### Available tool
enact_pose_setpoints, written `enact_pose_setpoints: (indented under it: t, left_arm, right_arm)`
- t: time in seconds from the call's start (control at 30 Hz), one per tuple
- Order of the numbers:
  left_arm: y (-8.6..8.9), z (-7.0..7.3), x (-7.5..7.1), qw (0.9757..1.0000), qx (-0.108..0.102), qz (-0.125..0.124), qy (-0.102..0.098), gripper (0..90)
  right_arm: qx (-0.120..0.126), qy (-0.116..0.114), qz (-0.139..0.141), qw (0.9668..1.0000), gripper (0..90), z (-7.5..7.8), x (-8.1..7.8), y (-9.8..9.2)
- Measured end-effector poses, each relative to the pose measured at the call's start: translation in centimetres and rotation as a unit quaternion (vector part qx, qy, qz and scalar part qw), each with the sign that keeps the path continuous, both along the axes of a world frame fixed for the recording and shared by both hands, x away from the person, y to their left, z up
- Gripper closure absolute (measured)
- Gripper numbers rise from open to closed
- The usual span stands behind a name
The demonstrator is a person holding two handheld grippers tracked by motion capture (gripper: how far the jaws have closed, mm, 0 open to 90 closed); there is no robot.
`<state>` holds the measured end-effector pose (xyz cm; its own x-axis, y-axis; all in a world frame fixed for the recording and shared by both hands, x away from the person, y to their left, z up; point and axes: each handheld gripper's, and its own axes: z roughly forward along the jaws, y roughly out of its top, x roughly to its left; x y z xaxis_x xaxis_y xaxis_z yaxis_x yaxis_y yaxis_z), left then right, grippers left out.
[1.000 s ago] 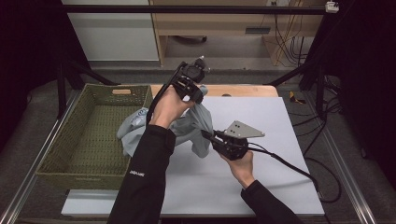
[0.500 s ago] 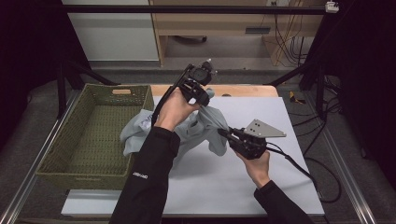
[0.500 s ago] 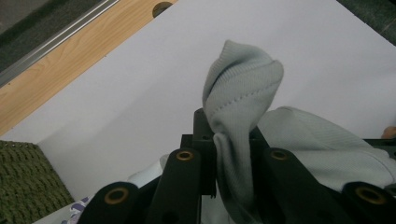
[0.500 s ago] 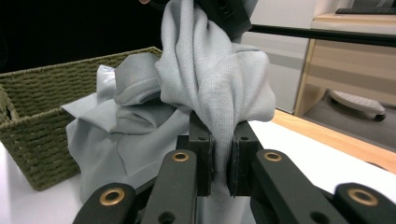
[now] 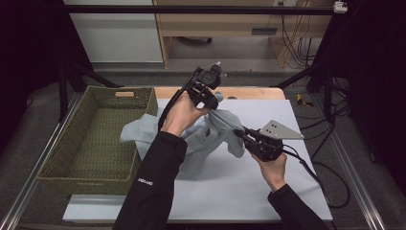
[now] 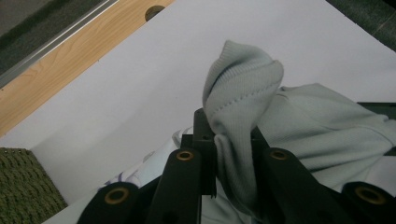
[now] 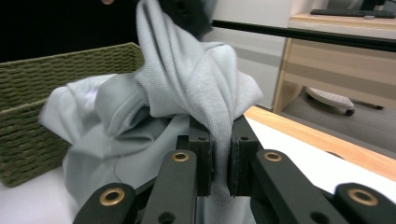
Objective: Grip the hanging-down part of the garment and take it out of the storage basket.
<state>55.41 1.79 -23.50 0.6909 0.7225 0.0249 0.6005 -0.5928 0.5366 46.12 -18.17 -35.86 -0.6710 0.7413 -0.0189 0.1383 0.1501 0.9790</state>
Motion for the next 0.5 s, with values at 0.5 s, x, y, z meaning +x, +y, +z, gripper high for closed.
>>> enact_pose_setpoints:
  t: [0.5]
  left_arm:
    - [-0.1, -0.4, 0.0, 0.9999, 0.002, 0.004, -0.01, 80.9]
  right_arm:
    - [0.002, 0.001, 0.007, 1.0, 68.0, -1.8, -0.1, 0.1]
